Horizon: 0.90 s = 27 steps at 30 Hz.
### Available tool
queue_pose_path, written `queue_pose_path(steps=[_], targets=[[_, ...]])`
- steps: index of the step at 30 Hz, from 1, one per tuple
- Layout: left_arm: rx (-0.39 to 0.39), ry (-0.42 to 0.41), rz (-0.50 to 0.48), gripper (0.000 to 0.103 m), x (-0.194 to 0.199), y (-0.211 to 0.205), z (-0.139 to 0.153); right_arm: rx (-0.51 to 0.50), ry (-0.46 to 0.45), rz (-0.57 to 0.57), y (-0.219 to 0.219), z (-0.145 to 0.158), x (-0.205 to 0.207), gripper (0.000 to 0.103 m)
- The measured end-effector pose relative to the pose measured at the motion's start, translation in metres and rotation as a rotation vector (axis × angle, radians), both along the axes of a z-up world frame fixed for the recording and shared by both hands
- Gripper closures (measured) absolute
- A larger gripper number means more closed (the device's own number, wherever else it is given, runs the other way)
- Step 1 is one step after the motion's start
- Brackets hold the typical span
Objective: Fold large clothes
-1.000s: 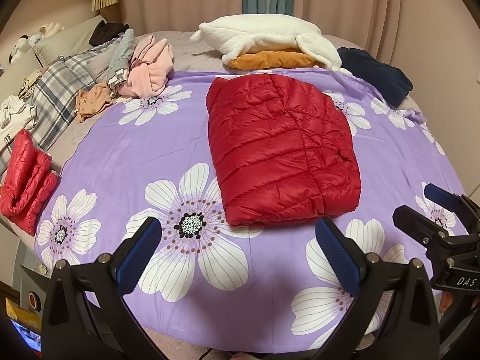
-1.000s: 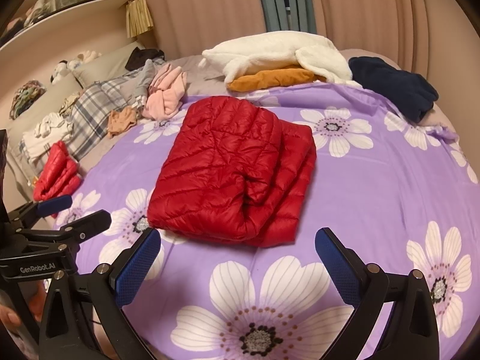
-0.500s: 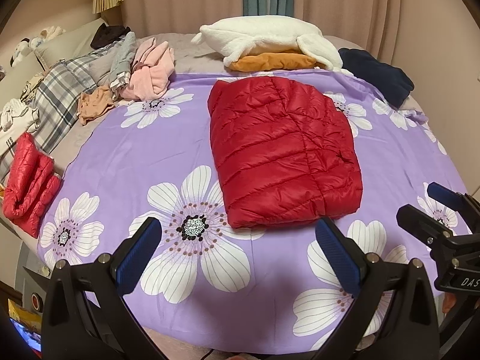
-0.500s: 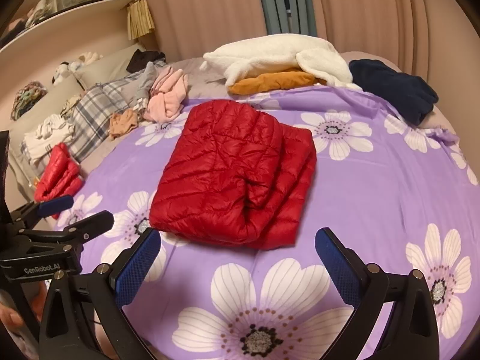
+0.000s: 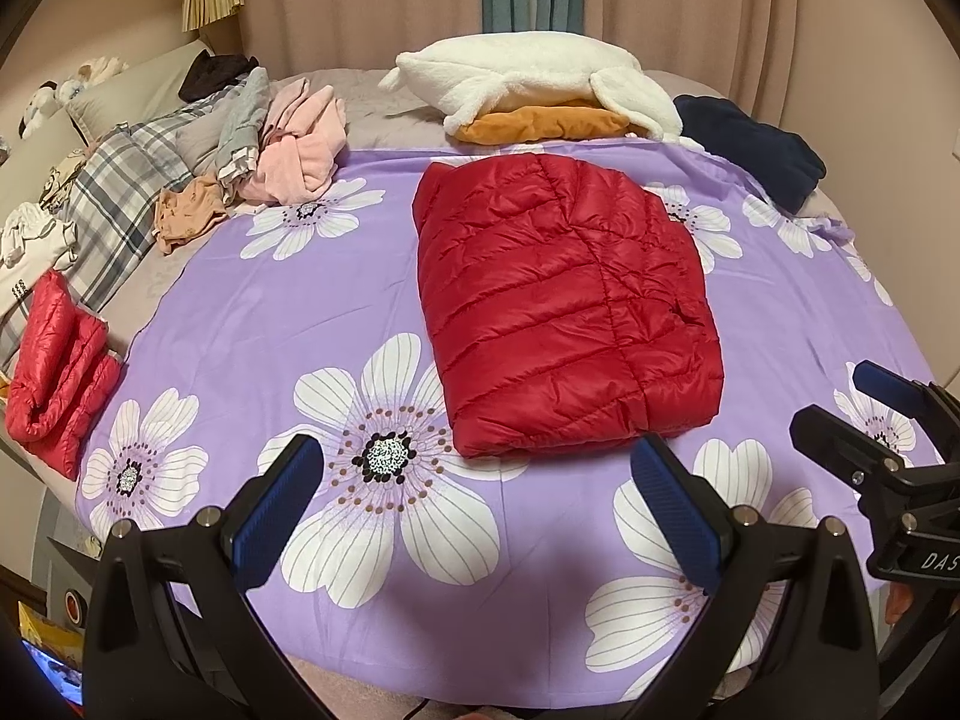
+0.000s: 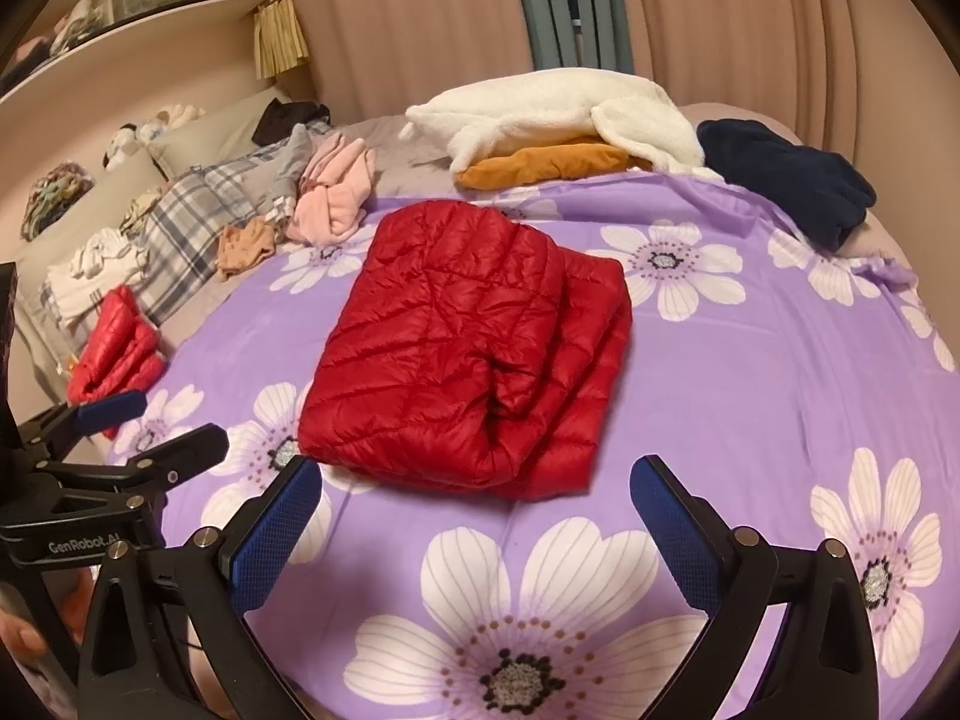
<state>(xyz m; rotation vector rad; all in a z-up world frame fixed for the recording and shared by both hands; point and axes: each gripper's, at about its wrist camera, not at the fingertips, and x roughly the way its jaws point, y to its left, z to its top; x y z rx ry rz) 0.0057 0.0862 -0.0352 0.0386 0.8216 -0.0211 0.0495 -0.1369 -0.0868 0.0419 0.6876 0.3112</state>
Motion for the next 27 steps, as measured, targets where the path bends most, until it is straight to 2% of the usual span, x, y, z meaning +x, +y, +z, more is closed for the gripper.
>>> queue_pose_path(steps=[27], targets=[[0.001,-0.003,0.004,0.0,-0.0021,0.0011,-0.0008,-0.001,0.002,0.001,0.0016,0.0011,-0.0004,0.001]])
